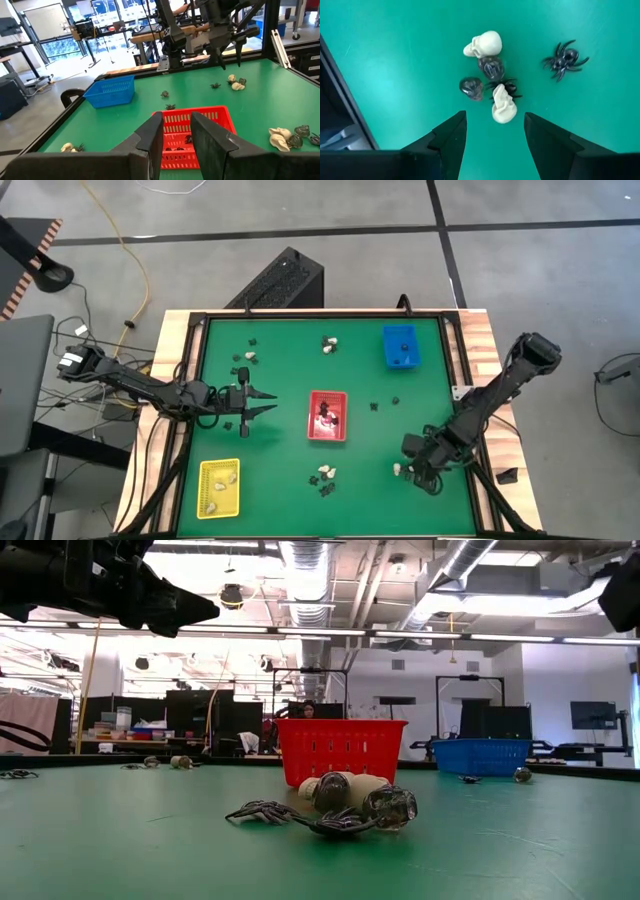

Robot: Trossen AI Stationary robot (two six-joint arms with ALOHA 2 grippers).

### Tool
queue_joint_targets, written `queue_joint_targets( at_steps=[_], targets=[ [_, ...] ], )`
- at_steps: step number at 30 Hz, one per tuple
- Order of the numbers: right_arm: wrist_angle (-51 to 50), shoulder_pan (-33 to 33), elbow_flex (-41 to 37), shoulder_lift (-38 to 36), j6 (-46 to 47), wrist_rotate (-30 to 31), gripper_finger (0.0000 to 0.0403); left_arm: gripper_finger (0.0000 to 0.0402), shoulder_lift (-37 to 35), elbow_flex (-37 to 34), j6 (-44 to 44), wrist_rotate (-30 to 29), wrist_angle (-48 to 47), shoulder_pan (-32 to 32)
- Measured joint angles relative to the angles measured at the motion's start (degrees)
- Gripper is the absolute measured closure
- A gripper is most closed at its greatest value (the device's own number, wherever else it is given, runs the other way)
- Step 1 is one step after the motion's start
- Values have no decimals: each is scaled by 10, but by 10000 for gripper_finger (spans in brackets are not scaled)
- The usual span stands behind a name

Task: Sort Halloween decoration
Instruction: Put the white skull toy into the yellow bin

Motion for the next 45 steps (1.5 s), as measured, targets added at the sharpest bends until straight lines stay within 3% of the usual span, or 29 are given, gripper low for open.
queue_joint_targets(
  at_steps=[9, 19, 25, 34, 39, 45],
  targets=[
    [18, 15, -20, 16, -3, 23, 173, 313, 0, 0, 2, 0, -1, 0],
    [61, 16, -17, 120, -74, 21, 174, 313, 0, 0, 3, 0, -4, 0],
    [51, 17, -7, 159, -86, 21, 212, 313, 0, 0, 3, 0, -4, 0],
    [-34, 13, 39, 121, -93, 17, 323, 313, 0, 0, -1, 0, -6, 0],
    [-62, 1, 60, 76, -93, 26, 333, 313, 0, 0, -1, 1, -10, 0],
    [-63, -24, 74, 32, -110, 85, 336, 313, 0, 0, -5, 1, -12, 0]
  ],
)
